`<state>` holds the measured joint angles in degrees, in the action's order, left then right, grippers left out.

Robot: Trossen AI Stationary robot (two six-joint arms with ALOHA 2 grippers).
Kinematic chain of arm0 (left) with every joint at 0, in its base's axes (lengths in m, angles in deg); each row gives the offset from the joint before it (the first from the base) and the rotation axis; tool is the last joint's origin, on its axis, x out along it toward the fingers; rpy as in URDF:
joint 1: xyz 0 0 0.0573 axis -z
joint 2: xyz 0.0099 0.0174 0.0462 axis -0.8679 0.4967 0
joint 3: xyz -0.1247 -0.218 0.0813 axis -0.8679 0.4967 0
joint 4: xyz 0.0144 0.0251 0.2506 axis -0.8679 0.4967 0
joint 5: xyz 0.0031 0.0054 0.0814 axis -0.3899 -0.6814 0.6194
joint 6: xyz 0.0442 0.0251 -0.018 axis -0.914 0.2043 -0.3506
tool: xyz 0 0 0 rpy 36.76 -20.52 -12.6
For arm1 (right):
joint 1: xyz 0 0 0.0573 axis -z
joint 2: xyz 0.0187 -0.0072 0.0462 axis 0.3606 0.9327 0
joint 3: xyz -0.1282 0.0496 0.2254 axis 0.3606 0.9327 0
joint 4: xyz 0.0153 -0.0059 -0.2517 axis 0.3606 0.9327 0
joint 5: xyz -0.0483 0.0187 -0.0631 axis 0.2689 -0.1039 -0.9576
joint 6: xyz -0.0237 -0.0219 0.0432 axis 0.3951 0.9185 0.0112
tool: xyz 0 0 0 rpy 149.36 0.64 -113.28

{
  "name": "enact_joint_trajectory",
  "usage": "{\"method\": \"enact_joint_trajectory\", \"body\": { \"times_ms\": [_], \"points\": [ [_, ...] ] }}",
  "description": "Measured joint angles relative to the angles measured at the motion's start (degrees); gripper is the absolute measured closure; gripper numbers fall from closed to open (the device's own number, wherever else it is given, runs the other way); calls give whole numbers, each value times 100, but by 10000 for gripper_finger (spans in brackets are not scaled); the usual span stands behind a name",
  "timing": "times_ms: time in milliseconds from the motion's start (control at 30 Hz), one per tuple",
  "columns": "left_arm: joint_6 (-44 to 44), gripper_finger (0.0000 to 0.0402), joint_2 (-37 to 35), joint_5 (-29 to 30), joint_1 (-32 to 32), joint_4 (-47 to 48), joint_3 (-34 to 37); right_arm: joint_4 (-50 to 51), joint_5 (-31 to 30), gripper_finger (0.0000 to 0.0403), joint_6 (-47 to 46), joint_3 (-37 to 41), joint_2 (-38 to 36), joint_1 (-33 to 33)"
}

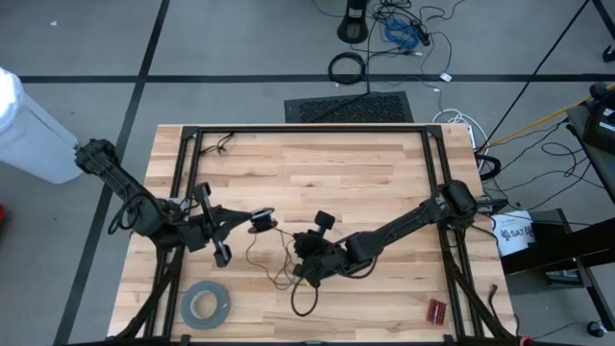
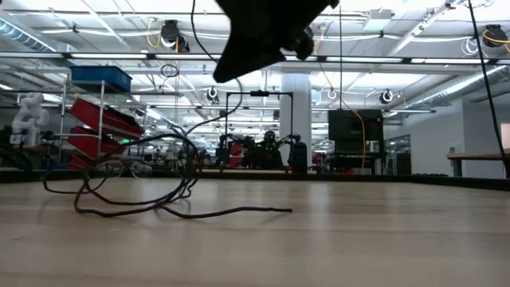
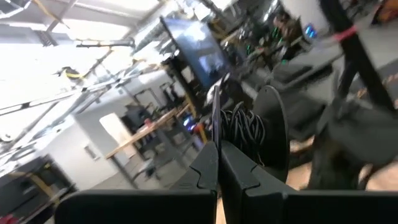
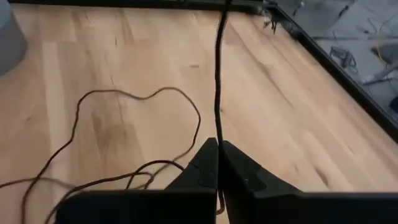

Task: Coil cords
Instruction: Uncoil the black wire from the spool

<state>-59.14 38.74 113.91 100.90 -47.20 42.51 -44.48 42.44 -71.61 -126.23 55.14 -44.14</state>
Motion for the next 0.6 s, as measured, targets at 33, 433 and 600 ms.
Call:
{"method": "enact_joint_trajectory", "body": {
  "times_ms": [33,433,600],
  "points": [
    [1,401,-30,107,3,105,0,129,-3,401,-107,-1,-59,-47],
    [337,401,-14,-437,33,1100,0,349,-665,325,825,-2,-1129,-570],
    [452,401,67,-547,35,1186,0,-296,-686,295,2474,1,-1662,-519]
  ]
}}
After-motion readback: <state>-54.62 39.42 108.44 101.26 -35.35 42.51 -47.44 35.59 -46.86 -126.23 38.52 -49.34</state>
